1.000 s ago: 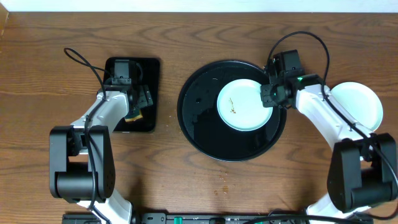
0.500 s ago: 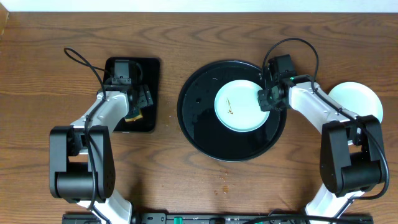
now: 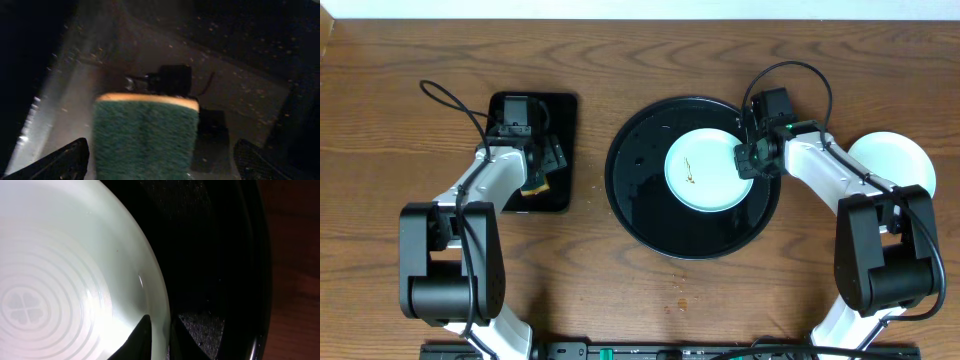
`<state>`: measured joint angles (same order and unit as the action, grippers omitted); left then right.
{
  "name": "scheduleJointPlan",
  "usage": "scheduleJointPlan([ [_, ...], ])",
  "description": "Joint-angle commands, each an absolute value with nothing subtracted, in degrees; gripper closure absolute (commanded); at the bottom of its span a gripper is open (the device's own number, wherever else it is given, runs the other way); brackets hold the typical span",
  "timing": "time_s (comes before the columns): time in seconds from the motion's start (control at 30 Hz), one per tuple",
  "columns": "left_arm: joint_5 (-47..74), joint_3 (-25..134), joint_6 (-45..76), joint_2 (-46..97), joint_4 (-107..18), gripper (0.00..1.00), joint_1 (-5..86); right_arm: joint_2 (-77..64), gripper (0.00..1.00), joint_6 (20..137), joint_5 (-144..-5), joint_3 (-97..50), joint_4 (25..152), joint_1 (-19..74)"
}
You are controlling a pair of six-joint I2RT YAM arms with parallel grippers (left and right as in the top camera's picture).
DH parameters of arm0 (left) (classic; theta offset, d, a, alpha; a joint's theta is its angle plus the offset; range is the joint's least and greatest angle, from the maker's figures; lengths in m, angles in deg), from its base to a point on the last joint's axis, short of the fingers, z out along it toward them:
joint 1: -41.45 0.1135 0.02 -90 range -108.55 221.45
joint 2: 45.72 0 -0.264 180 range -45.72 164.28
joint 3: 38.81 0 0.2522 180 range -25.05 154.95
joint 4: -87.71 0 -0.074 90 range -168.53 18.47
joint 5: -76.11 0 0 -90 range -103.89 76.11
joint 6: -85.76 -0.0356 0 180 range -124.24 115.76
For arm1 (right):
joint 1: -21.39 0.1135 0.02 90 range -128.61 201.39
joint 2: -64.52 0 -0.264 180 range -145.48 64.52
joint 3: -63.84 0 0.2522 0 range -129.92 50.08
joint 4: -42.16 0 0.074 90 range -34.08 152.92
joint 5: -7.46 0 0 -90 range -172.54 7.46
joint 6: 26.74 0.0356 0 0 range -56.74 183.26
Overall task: Clean dirty plates on tray and stack at the side
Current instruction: 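Grip and hold the last pale green plate's rim with the right gripper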
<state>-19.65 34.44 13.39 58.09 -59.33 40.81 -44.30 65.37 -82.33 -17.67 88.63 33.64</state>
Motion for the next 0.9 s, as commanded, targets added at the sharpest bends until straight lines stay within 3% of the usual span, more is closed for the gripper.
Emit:
scheduleJointPlan([
  [0.0,-14.0,34.2,16.2,58.0,-58.2,0.08,40.7,-44.6,0.87,65.1,-82.1,-17.2,88.6,32.7],
  [0.1,-13.7,34.2,16.3,58.0,-58.3,0.20,40.7,-44.6,0.86,65.1,-82.1,-17.2,88.6,32.7],
  [0.7,-7.9,34.2,6.5,58.0,-59.6,0.19,38.5,-44.6,0.82,65.1,-82.1,-17.2,89.0,32.7],
  [0.77,-7.9,34.2,6.5,58.0,-59.6,0.09,38.5,-44.6,0.82,65.1,-82.1,-17.2,89.3,32.7],
  [0.87,-9.0,34.2,6.5,58.0,-59.5,0.08,38.5,-44.6,0.82,65.1,-82.1,-17.2,89.5,32.7],
])
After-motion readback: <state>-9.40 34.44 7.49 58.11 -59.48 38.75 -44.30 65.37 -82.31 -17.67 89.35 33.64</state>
